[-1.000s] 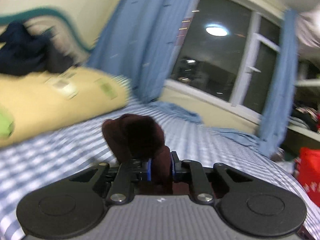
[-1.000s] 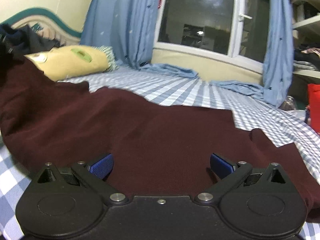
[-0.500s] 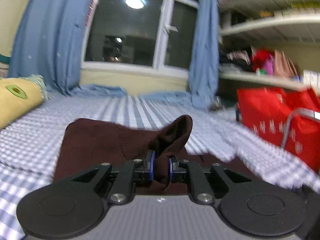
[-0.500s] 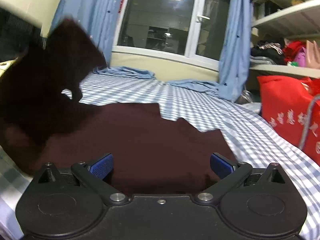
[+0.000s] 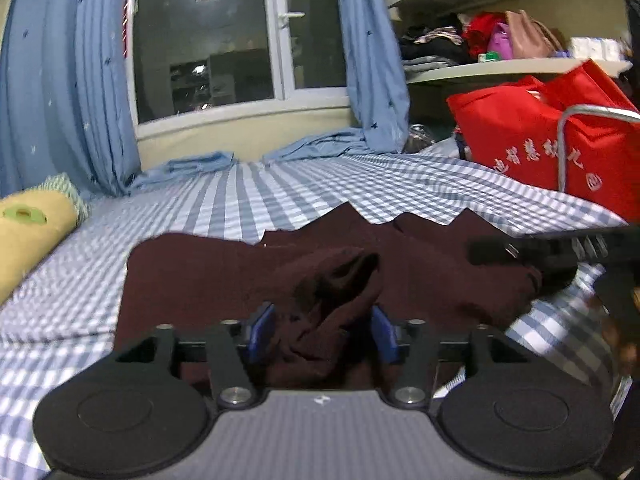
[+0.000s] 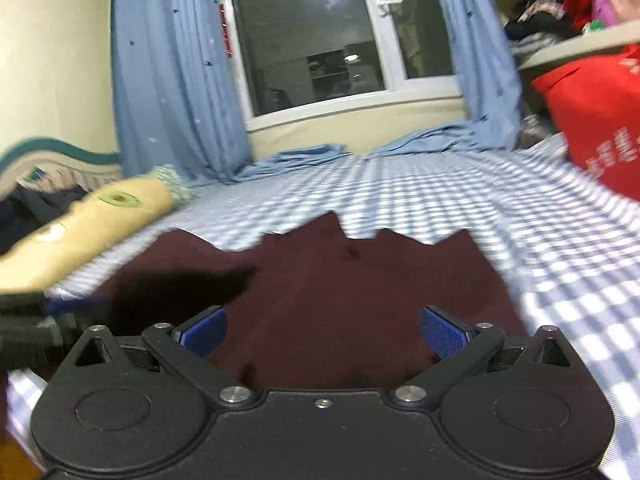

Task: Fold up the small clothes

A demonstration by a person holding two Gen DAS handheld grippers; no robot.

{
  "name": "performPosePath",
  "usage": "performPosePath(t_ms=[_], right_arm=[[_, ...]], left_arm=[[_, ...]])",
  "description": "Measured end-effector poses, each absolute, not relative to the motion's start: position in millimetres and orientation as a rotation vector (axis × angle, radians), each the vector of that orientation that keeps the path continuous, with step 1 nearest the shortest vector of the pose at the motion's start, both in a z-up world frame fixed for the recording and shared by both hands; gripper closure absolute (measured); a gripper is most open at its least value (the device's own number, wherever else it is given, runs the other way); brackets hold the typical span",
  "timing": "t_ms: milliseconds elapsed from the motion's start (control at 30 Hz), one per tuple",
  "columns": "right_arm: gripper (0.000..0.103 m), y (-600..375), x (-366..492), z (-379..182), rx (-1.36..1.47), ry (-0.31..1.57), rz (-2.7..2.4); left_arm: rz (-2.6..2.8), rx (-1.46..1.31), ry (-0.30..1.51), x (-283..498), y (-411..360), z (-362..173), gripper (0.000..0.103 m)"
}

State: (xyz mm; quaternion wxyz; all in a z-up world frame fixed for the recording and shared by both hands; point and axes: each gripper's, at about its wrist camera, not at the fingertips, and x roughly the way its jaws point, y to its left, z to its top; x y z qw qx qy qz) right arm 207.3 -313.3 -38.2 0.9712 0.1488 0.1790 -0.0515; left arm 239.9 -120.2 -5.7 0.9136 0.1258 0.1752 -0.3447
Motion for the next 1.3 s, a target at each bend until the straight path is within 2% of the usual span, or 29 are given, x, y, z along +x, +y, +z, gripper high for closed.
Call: performPosePath(t_ms=[33, 100, 167, 533, 600, 667, 767, 833, 900, 933, 1000, 1300], right_arm=[[0.0, -315, 215, -36, 0.334, 0.37, -0.059], [0.0, -319, 232, -33, 0.4, 0.398, 0.007], [0.0, -320, 249, -33, 0.451, 0.432, 0.071], [0.008, -291, 347, -21, 0.518, 0.567, 0.172], [0.01, -285, 359, -27, 0.513, 0.603, 0.162], [0.022, -279, 368, -31, 0.499, 0.615, 0.138], [0.048, -279, 368, -38, 0.529, 0.608, 0.119], [0.077, -281, 369, -38, 0.538, 0.59, 0.098], [0.086, -283, 368, -38, 0.536, 0.56, 0.101], [0.09, -284, 367, -36, 0.536, 0.543, 0.104], [0.092, -284, 364, -32, 0.53, 0.507, 0.105], [0.097, -305, 339, 6, 0.444, 0.347, 0.081]], left_arm=[[-0.709, 0.278, 0.349, 236, -119, -3, 0.04], [-0.701, 0.301, 0.331, 229, -116, -1, 0.029], [-0.693, 0.311, 0.336, 222, -108, 1, 0.025], [-0.618, 0.403, 0.437, 234, -92, -9, 0.024], [-0.618, 0.352, 0.469, 242, -87, -8, 0.034], [-0.626, 0.323, 0.489, 248, -84, -7, 0.042], [-0.626, 0.312, 0.487, 251, -80, -7, 0.058], [-0.624, 0.289, 0.487, 252, -78, -6, 0.068], [-0.615, 0.263, 0.489, 252, -77, -6, 0.084], [-0.607, 0.256, 0.484, 252, -77, -4, 0.086], [-0.601, 0.245, 0.475, 253, -80, 1, 0.092], [-0.63, 0.253, 0.387, 235, -109, 26, 0.095]])
